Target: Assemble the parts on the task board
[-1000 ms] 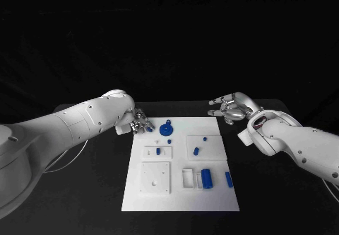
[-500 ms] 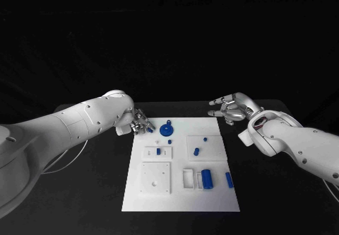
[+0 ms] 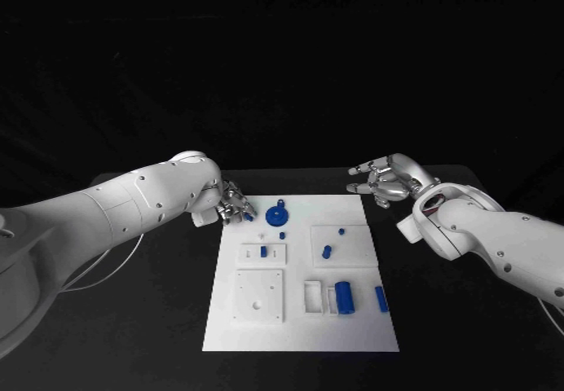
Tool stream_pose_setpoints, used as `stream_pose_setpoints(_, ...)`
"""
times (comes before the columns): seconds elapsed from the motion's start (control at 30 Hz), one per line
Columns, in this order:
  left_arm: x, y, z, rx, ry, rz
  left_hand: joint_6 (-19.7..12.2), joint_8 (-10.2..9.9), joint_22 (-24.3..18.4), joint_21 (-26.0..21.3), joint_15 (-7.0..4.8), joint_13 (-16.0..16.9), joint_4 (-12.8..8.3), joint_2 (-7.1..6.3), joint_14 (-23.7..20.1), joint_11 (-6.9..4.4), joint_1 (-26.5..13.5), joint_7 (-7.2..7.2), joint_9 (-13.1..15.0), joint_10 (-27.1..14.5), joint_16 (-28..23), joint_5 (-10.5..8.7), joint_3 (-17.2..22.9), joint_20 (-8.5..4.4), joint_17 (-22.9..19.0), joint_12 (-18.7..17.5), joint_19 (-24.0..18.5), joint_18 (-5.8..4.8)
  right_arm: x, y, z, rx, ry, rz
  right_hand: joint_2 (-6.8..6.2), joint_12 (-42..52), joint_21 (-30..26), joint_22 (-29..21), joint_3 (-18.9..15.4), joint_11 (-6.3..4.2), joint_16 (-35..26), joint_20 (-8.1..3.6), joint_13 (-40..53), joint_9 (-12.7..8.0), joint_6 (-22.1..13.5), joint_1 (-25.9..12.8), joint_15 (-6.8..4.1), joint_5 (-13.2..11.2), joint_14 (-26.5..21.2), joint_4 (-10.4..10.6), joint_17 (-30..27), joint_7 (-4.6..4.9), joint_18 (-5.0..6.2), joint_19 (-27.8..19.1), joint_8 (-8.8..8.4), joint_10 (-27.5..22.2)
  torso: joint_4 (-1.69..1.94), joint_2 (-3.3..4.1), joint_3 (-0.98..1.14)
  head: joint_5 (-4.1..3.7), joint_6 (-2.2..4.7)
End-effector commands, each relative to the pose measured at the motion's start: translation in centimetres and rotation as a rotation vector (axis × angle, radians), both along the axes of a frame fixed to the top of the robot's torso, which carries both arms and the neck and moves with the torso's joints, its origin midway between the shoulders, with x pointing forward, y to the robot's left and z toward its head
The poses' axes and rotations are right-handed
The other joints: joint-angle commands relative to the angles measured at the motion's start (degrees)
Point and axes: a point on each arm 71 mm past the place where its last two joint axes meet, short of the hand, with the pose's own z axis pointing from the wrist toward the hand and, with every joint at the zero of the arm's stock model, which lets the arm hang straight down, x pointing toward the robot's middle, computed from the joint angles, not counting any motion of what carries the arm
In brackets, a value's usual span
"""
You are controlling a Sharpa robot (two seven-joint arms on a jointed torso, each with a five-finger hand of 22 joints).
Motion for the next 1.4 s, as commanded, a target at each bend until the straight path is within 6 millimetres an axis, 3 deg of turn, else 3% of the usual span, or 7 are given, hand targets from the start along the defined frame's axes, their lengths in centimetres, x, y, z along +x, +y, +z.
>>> stream_pose_setpoints(0.03, -0.1, 0.0, 0.5, -0.042, -0.074, 0.04, 1.7, 0.2, 1.3, 0.5, -0.09, 0.1, -1.4, 0.58, 0.8, -0.28, 1.1, -1.14, 0.4, 2.6, 0.3, 0.46, 1.6, -0.48, 0.1, 0.4, 0.1, -0.41, -0.1, 0.1, 0.0, -0.001, 0.0, 0.015, -0.19, 0.0, 0.1, 4.8, 0.3, -0.06, 0.0, 0.01, 0.0, 0.0, 0.1, -0.6, -0.08, 0.4, 0.2, 0.2, 0.1, 0.13, 1.1, 2.7, -0.11, 0.0, 0.14, -0.21, 0.05, -0.01, -0.01)
stream_pose_setpoints(0.23, -1.2, 0.2, 1.0, -0.054, -0.137, 0.064, 3.4, 0.1, 1.3, 1.5, -0.47, 0.1, -2.0, -0.73, 2.3, -0.79, 0.5, -1.62, 0.3, 2.9, 0.2, 4.74, 2.2, -0.81, 0.5, 1.9, 0.8, -0.28, -0.1, -0.1, 0.1, -0.002, -0.001, 0.012, -0.17, 0.1, 0.2, 4.9, 0.3, -0.06, 0.0, 0.01, 0.1, 0.0, 0.1, -0.7, -0.09, 0.6, 0.2, 0.2, 0.0, 0.13, 1.09, 2.7, -0.11, 0.0, 0.55, -0.68, 0.06, -0.06, -0.12)
stream_pose_setpoints(0.5, -3.1, 0.4, 1.4, -0.042, -0.198, 0.098, 6.2, -0.9, 1.2, 2.5, -0.83, 0.1, -2.0, -2.15, 4.5, -1.15, -0.1, -2.15, -0.4, 3.0, -1.3, 7.06, 2.9, -1.04, 2.8, 4.7, 1.7, -0.01, -0.1, -0.2, -0.1, -0.002, 0.002, 0.009, -0.22, 0.1, 0.2, 4.9, 0.4, -0.07, 0.0, 0.0, 0.1, 0.0, 0.1, -0.7, -0.09, 0.7, 0.2, 0.2, 0.1, 0.13, 1.09, 2.7, -0.11, 0.0, 0.84, -1.37, 0.12, -0.18, -0.66)
stream_pose_setpoints(0.6, -4.0, 0.3, 1.4, -0.037, -0.207, 0.099, 6.8, -1.1, 1.2, 3.0, -0.82, -0.1, -1.9, -2.75, 5.0, -1.23, -0.3, -2.26, -0.3, 3.0, -1.5, 9.29, 3.3, -0.96, 3.9, 5.4, 1.7, 0.14, -0.1, -0.2, -0.2, -0.002, 0.003, 0.008, -0.24, 0.0, 0.1, 4.8, 0.5, -0.07, 0.0, 0.0, 0.1, 0.0, 0.2, -0.6, -0.09, 0.8, 0.2, 0.2, 0.0, 0.12, 1.1, 2.7, -0.11, 0.0, 0.95, -1.57, 0.09, -0.25, -0.89)
stream_pose_setpoints(1.03, -7.1, -0.5, 0.1, -0.012, -0.216, 0.06, 7.8, -1.3, 1.3, 4.7, -1.02, 0.1, -1.8, -3.32, 5.9, -1.53, -0.4, -2.55, -0.1, 3.0, -1.1, 9.98, 3.6, -1.04, 6.4, 7.2, 1.7, 0.32, -0.3, -0.3, -0.6, -0.004, 0.011, 0.007, -0.28, 0.0, 0.1, 4.9, 0.5, -0.07, 0.0, 0.0, 0.1, 0.0, 0.1, -0.6, -0.1, 0.8, 0.2, 0.1, 0.0, 0.13, 1.09, 2.7, -0.12, 0.0, 1.52, -2.61, 0.1, -0.49, -1.96)
stream_pose_setpoints(1.17, -7.7, -1.1, -0.3, -0.005, -0.221, 0.044, 7.8, -1.3, 1.2, 4.8, -1.02, 0.1, -1.7, -3.34, 5.9, -1.53, -0.4, -2.56, -0.1, 3.0, -1.0, 10.03, 3.7, -1.03, 6.7, 7.2, 1.6, 0.35, -0.3, -0.2, -0.7, -0.003, 0.013, 0.009, -0.28, 0.0, 0.1, 4.9, 0.5, -0.07, 0.0, 0.0, 0.1, 0.0, 0.1, -0.6, -0.1, 0.8, 0.2, 0.1, 0.0, 0.13, 1.09, 2.7, -0.12, 0.0, 1.53, -2.74, 0.03, -0.45, -2.18)
stream_pose_setpoints(1.4, -8.5, -2.0, -1.2, 0.001, -0.214, 0.012, 7.9, -1.4, 1.2, 5.1, -1.02, 0.1, -1.7, -3.34, 6.0, -1.59, -0.4, -2.58, -0.1, 3.0, -0.9, 10.03, 3.7, -1.02, 7.1, 7.4, 1.6, 0.39, -0.4, -0.2, -0.8, -0.004, 0.014, 0.01, -0.28, 0.0, 0.1, 4.9, 0.5, -0.07, 0.0, 0.0, 0.1, 0.0, 0.1, -0.6, -0.1, 0.8, 0.2, 0.1, 0.0, 0.13, 1.09, 2.7, -0.12, 0.0, 1.47, -2.64, 0.12, -0.47, -2.26)
